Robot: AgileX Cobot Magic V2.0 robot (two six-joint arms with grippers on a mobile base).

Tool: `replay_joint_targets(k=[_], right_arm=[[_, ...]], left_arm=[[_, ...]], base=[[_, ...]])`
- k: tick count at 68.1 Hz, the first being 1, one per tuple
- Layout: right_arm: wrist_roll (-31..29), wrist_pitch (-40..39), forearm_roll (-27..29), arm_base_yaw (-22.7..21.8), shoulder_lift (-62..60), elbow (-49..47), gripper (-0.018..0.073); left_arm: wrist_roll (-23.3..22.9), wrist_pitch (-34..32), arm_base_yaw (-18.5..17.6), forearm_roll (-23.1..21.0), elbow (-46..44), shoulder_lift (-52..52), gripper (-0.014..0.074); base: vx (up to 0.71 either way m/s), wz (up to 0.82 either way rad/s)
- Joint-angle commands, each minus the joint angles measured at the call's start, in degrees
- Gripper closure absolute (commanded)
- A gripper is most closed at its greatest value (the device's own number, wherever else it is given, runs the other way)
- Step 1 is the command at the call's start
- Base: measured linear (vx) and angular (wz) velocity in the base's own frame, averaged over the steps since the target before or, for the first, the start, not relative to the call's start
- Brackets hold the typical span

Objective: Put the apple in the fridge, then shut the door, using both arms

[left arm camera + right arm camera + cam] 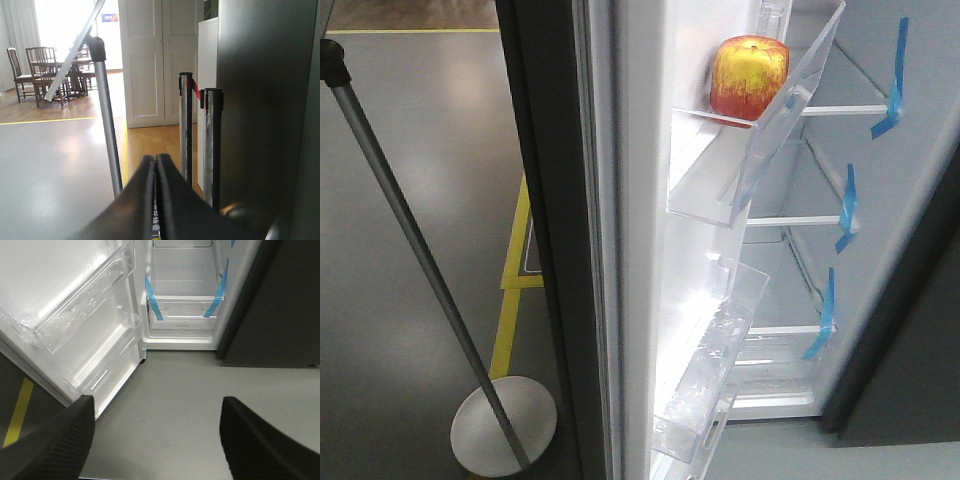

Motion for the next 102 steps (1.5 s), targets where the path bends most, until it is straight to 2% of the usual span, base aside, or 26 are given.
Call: replay_joint_targets(k=[1, 12, 21, 27, 36, 47, 65, 83, 102], right_arm=[[-0.6, 0.7, -0.4, -0.2, 0.9, -1.2, 0.0061], [-0.6, 0.7, -0.4, -0.2, 0.9, -1.2, 0.0061], [-0.6, 0.7, -0.4, -0.2, 0.9, -1.2, 0.0061], [-0.6, 0.7, -0.4, -0.2, 0.9, -1.2, 0.0061], [-0.6, 0.7, -0.4, -0.2, 0.9, -1.2, 0.0061], [-0.6, 0.7, -0.4, -0.2, 0.9, -1.2, 0.0061], [-0.6, 0.7, -0.4, -0.2, 0.9, -1.2, 0.0061], [-0.6, 0.7, -0.4, -0.2, 0.9, -1.2, 0.006], [-0.6, 0.7, -0.4, -0.2, 0.9, -1.2, 0.006]], left_arm=[[-0.2, -4.6, -0.2, -0.5, -1.0, -0.7, 0.0603], [-1.5, -4.8, -0.2, -0.5, -1.0, -0.7, 0.0603], [-9.5, -12.0, -0.2, -2.3, -1.8, -0.7, 0.0603], [-10.9, -17.3, -0.2, -2.0, -4.9, -0.7, 0.0603], [-11.0, -16.3, -0.2, -2.0, -14.7, 0.7, 0.0603], [-8.5, -6.5, -0.2, -1.4, -30.3, 8.3, 0.0603], [1.4, 16.1, -0.2, -1.4, -51.0, 28.1, 0.0603], [1.5, 30.9, -0.2, -1.4, -61.9, 47.7, 0.0603], [3.6, 40.9, -0.2, -1.5, -67.2, 65.4, 0.0603]], base=[[0.0, 0.0], [0.0, 0.0], [0.0, 0.0], [0.0, 0.0], [0.0, 0.0], [0.0, 0.0], [0.0, 0.0], [0.0, 0.0], [0.0, 0.0]])
